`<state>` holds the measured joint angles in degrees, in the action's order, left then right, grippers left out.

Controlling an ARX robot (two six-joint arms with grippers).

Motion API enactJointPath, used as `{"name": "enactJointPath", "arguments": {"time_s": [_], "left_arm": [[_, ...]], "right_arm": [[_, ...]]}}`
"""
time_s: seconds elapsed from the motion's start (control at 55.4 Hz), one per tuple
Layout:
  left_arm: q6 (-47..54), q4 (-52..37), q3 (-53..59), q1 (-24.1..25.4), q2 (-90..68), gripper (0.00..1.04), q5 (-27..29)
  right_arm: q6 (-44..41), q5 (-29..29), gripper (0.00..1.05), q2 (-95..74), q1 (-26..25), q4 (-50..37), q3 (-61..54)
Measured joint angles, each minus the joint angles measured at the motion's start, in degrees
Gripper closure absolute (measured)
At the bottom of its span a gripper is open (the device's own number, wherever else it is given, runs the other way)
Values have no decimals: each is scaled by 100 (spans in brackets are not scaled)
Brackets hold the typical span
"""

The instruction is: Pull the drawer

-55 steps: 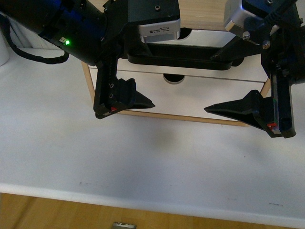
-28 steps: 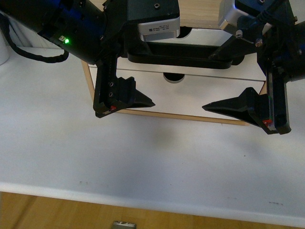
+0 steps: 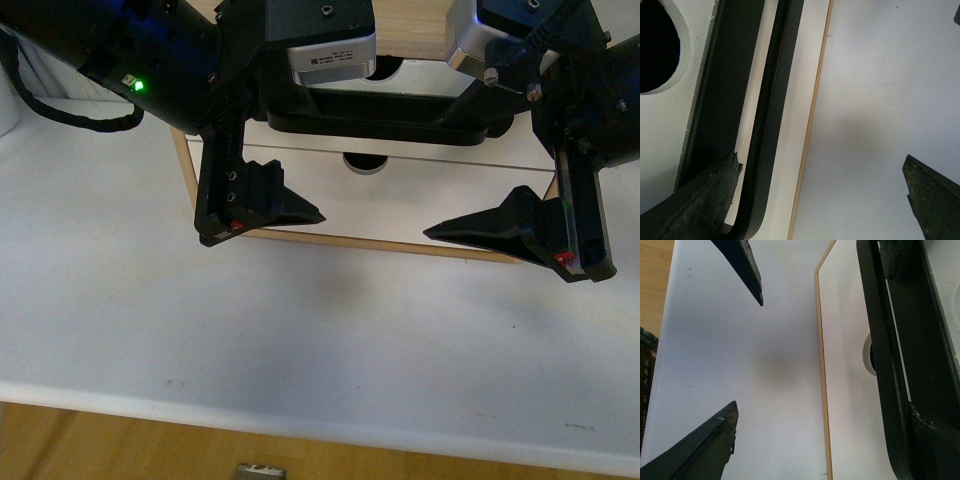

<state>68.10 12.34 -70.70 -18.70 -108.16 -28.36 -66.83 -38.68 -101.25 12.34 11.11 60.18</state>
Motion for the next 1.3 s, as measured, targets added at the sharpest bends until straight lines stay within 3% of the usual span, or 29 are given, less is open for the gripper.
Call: {"name": "enactJointPath", "arguments": {"time_s": [1.299], "left_arm": [[24,0,42,55,-4,6,-79]], "right_arm": [[-94,-9,9,-22,109,452,138]]}}
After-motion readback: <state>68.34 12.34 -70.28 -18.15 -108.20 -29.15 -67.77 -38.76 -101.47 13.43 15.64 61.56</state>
